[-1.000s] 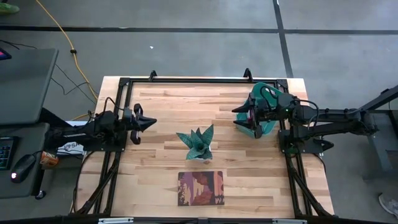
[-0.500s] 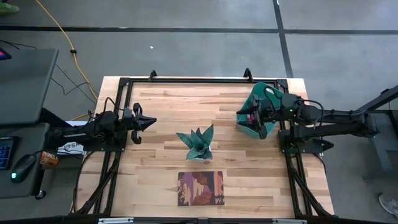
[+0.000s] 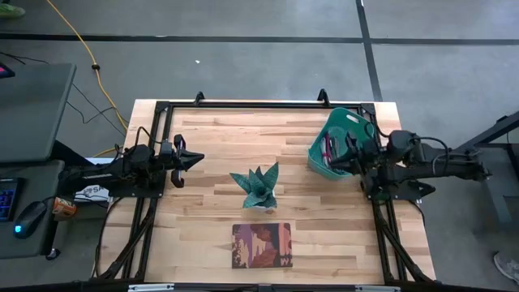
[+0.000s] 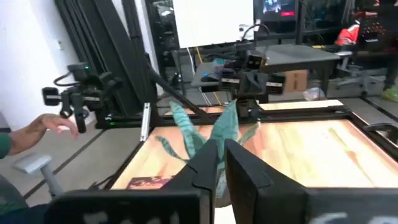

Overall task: Pick and place USB-C Cables
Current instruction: Return to Home Position

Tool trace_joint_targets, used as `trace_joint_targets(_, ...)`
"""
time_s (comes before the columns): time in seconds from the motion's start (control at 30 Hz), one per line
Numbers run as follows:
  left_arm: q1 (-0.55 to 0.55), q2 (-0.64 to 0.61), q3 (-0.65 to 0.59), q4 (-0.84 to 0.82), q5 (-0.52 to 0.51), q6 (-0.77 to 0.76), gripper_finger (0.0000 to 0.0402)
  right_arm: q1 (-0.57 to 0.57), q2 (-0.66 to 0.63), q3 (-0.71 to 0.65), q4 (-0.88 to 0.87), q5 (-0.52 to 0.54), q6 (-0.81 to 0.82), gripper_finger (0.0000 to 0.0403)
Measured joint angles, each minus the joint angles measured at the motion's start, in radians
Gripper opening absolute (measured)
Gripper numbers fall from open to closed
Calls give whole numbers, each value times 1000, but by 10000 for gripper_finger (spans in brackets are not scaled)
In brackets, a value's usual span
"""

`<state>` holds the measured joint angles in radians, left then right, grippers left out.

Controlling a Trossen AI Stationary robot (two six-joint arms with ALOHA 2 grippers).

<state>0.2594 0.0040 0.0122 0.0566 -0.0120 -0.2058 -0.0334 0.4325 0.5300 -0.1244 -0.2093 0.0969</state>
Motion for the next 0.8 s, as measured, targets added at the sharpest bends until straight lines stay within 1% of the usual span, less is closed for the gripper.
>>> trace_joint_targets(0.07, 0, 0, 0, 0, 0, 0, 0, 28, -40, -51, 21, 28, 4, 19)
trace_joint_targets(0.17, 0, 0, 0, 0, 0, 0, 1, 62, -112, -137, 45, 56, 0, 3)
trace_joint_targets(0.3, 0, 0, 0, 0, 0, 0, 1, 93, -227, -244, 89, 89, 23, 4)
trace_joint_targets(0.5, 0, 0, 0, 0, 0, 0, 3, 102, -431, -334, 83, 98, 16, 1)
trace_joint_targets(0.63, 0, 2, 1, -1, -1, 0, 3, 102, -412, -346, 91, 96, 4, 0)
trace_joint_targets(0.8, 0, 7, 1, -7, 1, 0, 3, 102, -432, -396, 105, 93, 7, 0)
